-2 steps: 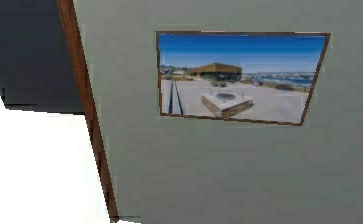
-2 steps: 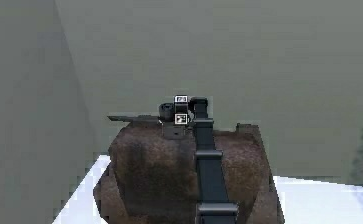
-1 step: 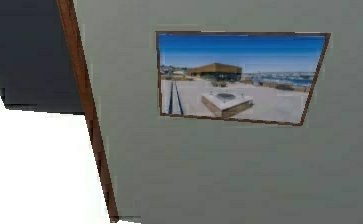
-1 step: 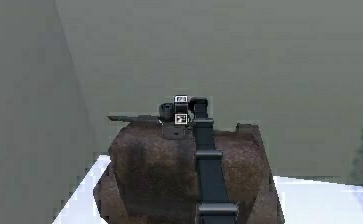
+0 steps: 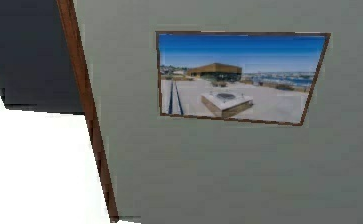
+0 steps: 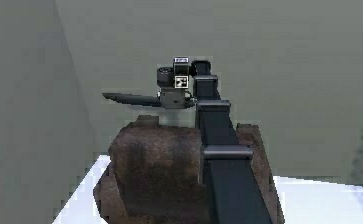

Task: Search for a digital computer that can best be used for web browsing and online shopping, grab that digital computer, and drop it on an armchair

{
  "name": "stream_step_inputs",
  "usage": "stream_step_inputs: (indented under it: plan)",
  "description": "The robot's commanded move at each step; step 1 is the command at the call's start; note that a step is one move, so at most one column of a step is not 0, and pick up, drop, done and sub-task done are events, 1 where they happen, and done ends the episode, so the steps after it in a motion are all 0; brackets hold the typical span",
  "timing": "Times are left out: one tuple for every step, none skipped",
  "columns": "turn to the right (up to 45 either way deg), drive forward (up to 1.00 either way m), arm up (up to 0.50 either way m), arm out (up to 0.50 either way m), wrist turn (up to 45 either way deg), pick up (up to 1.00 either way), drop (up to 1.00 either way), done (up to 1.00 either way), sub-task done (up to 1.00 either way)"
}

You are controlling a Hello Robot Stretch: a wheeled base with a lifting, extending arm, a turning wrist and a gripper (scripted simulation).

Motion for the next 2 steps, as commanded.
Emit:
stream_step_inputs:
  plan:
    - [0.0, 0.0, 0.02, 0.0, 0.0, 0.0, 0.0, 0.0, 0.0]
    - [0.0, 0.0, 0.0, 0.0, -45.0, 0.0, 0.0, 0.0, 0.0]
